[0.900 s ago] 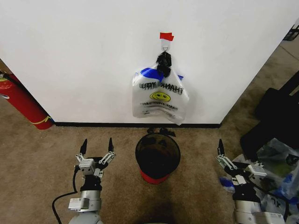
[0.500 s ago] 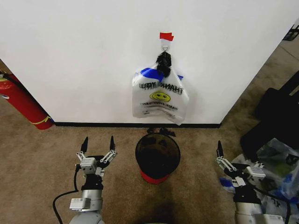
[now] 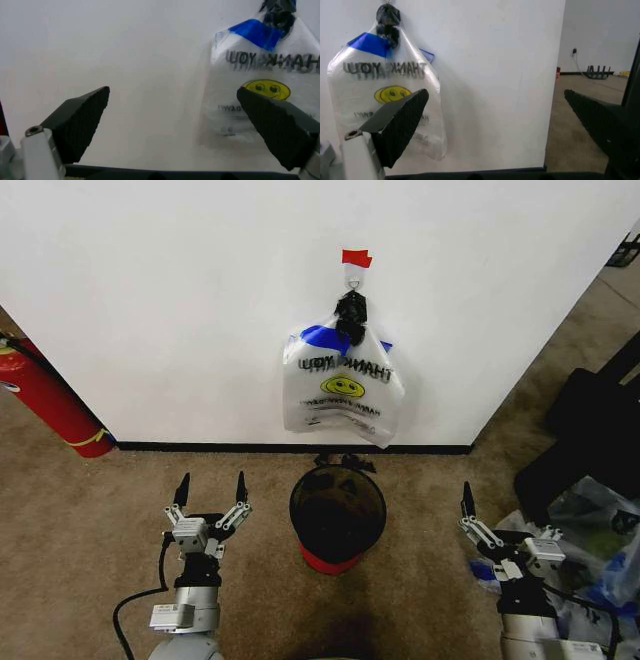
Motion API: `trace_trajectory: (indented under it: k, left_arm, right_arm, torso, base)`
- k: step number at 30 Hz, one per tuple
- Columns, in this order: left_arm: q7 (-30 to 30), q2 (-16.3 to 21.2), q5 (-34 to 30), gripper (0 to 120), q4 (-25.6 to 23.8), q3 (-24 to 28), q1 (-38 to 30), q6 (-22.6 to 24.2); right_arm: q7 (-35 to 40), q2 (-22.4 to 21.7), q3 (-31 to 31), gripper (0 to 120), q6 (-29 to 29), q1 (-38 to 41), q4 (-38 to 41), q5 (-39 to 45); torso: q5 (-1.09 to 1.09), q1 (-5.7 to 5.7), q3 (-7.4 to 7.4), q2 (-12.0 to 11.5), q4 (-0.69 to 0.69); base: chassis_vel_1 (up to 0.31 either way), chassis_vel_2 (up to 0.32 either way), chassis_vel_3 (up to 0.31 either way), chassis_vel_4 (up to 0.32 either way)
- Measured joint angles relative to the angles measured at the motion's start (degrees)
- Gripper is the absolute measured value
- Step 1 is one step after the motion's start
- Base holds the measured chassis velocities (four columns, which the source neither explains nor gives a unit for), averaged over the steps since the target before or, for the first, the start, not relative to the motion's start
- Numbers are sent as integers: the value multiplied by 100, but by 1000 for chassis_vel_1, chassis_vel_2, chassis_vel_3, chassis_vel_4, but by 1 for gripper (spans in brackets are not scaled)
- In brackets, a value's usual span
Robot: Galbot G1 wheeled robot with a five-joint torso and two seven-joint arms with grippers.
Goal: Pick up the garbage bag from the wall and place it over the trash bin.
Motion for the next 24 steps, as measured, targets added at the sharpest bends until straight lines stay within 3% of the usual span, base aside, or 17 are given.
trace_trajectory:
  k: [17, 24]
  left_arm:
    - [-8, 17, -29, 100, 52, 4, -30, -2]
    - [-8, 48, -20, 100, 99, 59, -57, 93]
  right_arm:
    - [-10, -193, -32, 100, -193, 166, -111, 248]
    - [-368, -913, -291, 100, -1009, 1041, -247, 2174]
  torso:
    - [1, 0, 0, 0, 0]
    - [1, 0, 0, 0, -1]
  base:
    - [0, 0, 0, 0]
    - [0, 0, 0, 0]
